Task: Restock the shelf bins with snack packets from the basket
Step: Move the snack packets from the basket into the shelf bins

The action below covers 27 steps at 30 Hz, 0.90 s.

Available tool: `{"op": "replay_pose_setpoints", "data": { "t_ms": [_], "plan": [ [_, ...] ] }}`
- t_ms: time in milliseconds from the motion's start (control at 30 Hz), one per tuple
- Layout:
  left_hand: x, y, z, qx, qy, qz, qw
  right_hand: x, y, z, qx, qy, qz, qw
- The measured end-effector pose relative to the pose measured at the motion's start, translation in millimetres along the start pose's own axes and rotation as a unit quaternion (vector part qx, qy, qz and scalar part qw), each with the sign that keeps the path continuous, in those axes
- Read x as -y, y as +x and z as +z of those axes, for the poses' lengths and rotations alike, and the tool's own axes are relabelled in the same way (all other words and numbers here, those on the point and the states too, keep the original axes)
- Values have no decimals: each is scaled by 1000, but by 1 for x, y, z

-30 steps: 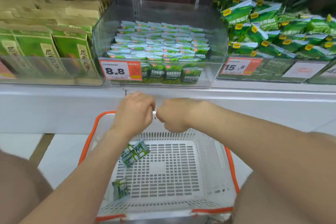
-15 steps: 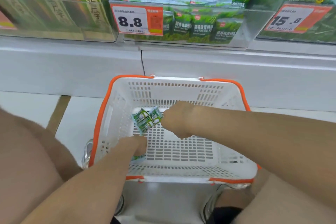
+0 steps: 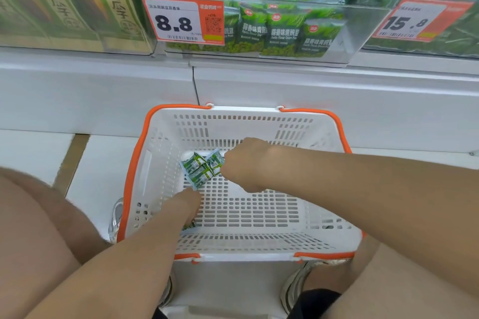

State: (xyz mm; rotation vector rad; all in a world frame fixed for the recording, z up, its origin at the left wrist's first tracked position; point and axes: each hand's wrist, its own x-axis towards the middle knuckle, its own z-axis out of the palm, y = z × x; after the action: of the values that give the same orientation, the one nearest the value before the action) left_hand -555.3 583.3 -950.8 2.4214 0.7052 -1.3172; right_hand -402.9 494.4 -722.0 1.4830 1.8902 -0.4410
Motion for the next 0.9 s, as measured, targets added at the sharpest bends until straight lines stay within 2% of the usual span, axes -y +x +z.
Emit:
{"op": "replay_pose_setpoints", "data": {
  "t_ms": [200,333,433,500,567,633,733,900],
  "plan": [
    [5,-7,3,-3,-62,18,998,1,-4,2,-3,-6,-3,1000],
    [8,-7,-15,-32,-233,77,969,-2,-10,2,1,-14,9,1000],
    [-3,-27,-47,-23,-395,130,909,-11,-17,3,0,16,24,1000],
    [-18,-47,-74,37,-541,147,827,-23,-25,3,-10,60,28,998],
    [-30,-67,-102,79,-642,179,742,-37,-37,4,-34,131,27,990],
    [-39,-86,-127,95,-684,226,687,-51,-50,-1,-81,189,29,978],
    [-56,-117,-155,78,-685,283,667,-73,-68,-9,-160,242,50,956],
    [-71,-148,-181,9,-704,325,631,-110,-111,-24,-221,256,107,935]
  ]
}}
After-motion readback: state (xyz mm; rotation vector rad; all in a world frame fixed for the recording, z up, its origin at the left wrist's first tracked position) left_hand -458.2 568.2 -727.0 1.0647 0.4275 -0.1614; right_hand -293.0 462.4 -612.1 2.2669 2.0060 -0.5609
